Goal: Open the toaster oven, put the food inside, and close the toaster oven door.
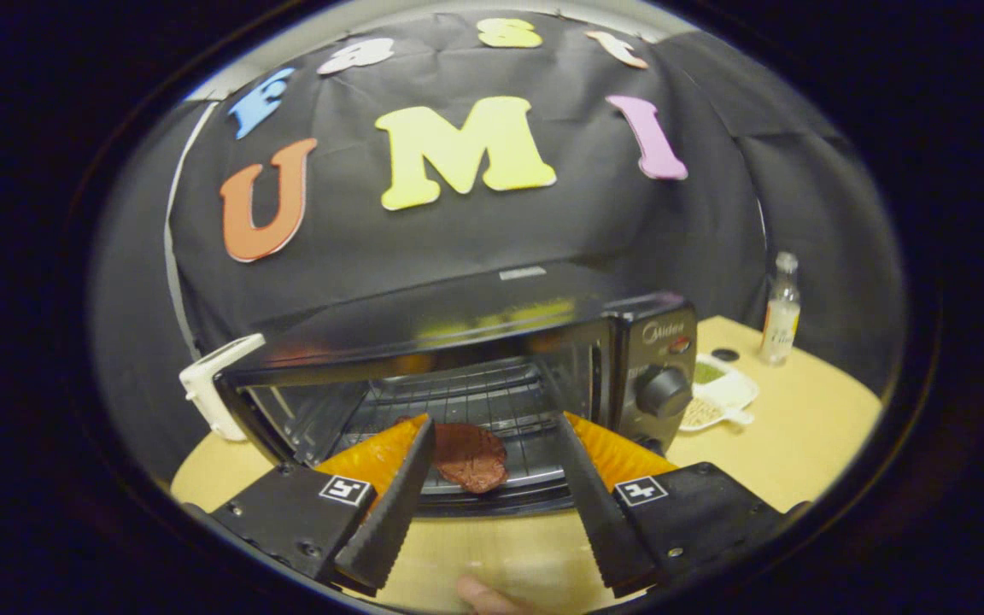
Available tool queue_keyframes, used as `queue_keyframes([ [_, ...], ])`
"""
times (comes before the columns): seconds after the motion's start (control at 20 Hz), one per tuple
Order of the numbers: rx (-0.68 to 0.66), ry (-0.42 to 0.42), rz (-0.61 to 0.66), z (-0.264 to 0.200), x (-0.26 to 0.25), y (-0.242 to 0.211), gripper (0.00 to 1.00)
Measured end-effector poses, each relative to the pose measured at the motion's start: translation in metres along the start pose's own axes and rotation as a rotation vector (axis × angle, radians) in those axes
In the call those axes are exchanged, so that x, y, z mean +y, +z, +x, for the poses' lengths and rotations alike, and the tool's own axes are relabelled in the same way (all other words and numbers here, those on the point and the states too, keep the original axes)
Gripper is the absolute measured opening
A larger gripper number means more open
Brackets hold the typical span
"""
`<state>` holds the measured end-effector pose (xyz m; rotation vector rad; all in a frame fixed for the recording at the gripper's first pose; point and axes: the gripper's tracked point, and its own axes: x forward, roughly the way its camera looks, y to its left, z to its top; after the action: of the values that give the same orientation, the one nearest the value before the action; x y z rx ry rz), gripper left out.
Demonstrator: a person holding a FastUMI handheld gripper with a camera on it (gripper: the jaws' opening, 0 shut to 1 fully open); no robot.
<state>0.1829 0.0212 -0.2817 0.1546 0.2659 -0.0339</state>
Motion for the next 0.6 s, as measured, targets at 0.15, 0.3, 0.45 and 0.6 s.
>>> queue_keyframes([
  [0.15,-0.027,0.053,-0.054,-0.046,0.021,0.006,0.98],
  [0.3,-0.034,0.065,-0.105,-0.085,0.028,0.005,0.98],
  [0.45,-0.009,0.063,-0.117,-0.116,0.026,-0.009,0.98],
  [0.6,0.080,0.033,-0.086,-0.133,0.013,-0.048,0.98],
])
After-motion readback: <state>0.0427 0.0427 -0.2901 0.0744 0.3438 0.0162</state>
